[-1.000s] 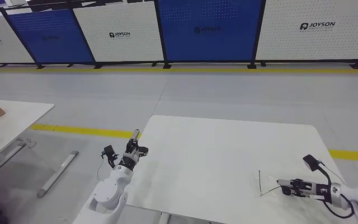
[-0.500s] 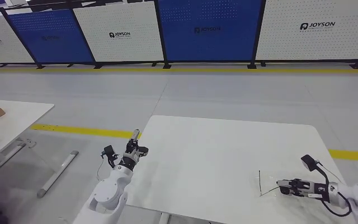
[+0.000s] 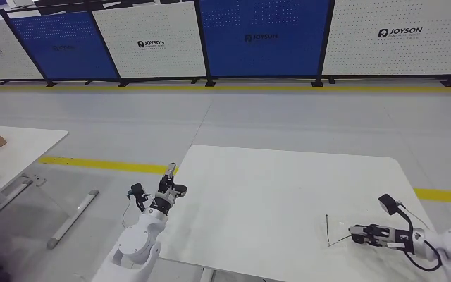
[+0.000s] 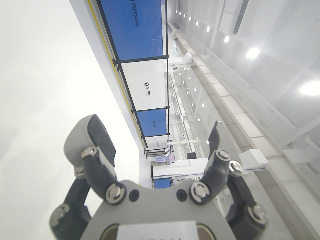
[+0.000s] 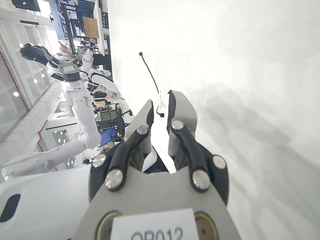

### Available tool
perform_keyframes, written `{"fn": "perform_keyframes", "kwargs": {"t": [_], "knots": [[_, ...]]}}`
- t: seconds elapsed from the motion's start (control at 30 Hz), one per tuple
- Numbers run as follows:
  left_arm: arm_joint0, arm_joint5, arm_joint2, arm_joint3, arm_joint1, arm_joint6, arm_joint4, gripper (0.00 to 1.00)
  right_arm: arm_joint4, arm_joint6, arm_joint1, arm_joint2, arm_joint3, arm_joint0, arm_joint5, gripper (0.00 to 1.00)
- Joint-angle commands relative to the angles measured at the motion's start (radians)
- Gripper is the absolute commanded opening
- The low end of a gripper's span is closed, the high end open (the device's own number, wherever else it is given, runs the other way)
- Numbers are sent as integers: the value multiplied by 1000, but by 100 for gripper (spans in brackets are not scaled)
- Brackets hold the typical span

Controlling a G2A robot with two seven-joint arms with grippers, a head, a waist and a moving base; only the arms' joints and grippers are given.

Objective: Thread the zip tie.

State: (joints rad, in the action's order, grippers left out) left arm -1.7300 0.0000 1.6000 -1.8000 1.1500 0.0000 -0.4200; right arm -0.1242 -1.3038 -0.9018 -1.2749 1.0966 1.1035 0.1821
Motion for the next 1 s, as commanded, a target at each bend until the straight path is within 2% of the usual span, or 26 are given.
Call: {"fn": "perform_keyframes", "kwargs": {"t": [0.0,0.03,0.07,0.1,0.4,0.5,0.63,0.77,0.97], "knots": [[0,0,0,0,0,0,0,100,-1,0,0,1,-1,-1,-1,11],[0,0,0,0,0,0,0,100,-2,1,1,1,-1,-1,-1,7],[0,0,0,0,0,0,0,100,-5,3,1,1,-2,-2,-1,7],[0,0,0,0,0,0,0,100,-6,4,1,2,-2,-2,-1,0],[0,0,0,0,0,0,0,100,-47,-3,10,-25,7,20,44,0],[0,0,0,0,0,0,0,100,-108,-6,15,-57,12,45,84,0],[0,0,0,0,0,0,0,100,-244,-3,20,-116,12,90,158,0],[0,0,0,0,0,0,0,100,-361,-78,18,-154,35,118,158,0],[0,0,0,0,0,0,0,100,-369,-86,17,-151,40,119,158,0]]}}
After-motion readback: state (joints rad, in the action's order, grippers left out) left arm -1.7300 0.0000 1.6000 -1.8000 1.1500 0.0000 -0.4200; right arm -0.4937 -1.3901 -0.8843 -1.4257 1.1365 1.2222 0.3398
